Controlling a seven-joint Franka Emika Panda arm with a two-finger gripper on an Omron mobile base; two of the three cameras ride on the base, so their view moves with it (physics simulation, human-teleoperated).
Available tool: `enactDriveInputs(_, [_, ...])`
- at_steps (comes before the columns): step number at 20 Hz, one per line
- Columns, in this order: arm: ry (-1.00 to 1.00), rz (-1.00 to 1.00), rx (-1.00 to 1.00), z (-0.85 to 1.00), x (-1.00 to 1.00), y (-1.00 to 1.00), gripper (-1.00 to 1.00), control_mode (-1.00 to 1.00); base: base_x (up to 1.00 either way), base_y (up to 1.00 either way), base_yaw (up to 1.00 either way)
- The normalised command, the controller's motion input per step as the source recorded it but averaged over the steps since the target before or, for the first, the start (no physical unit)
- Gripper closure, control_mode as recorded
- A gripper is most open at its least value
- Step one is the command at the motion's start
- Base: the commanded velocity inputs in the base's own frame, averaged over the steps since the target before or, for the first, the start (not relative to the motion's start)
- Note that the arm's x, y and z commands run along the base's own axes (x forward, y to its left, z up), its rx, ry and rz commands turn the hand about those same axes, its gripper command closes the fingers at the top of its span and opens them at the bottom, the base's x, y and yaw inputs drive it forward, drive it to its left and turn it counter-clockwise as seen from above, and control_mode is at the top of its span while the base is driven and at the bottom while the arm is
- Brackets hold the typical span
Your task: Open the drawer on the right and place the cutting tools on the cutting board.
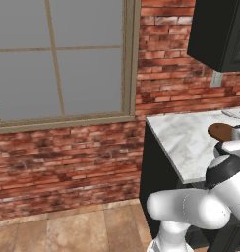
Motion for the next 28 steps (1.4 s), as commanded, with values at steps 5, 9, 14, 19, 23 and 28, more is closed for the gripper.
enactDriveInputs(5, [-0.11,0.04,0.0,0.12,0.02,0.16,-1.0,-1.0,0.0,0.0,0.0])
enactDriveInputs(9, [-0.03,0.03,0.0,0.1,0.1,0.2,-1.0,-1.0,0.0,0.0,0.0])
enactDriveInputs(14, [0.0,0.03,0.0,0.12,0.17,0.18,-1.0,-1.0,0.0,0.0,0.0])
enactDriveInputs(19, [-0.01,0.03,0.0,0.06,0.1,0.09,-1.0,-1.0,0.0,0.0,0.0])
enactDriveInputs(23, [0.0,0.03,0.0,0.05,0.12,0.06,-1.0,-1.0,0.0,0.0,0.0])
enactDriveInputs(28, [0.0,0.02,0.0,0.04,0.12,0.04,-1.0,-1.0,0.0,0.0,0.0])
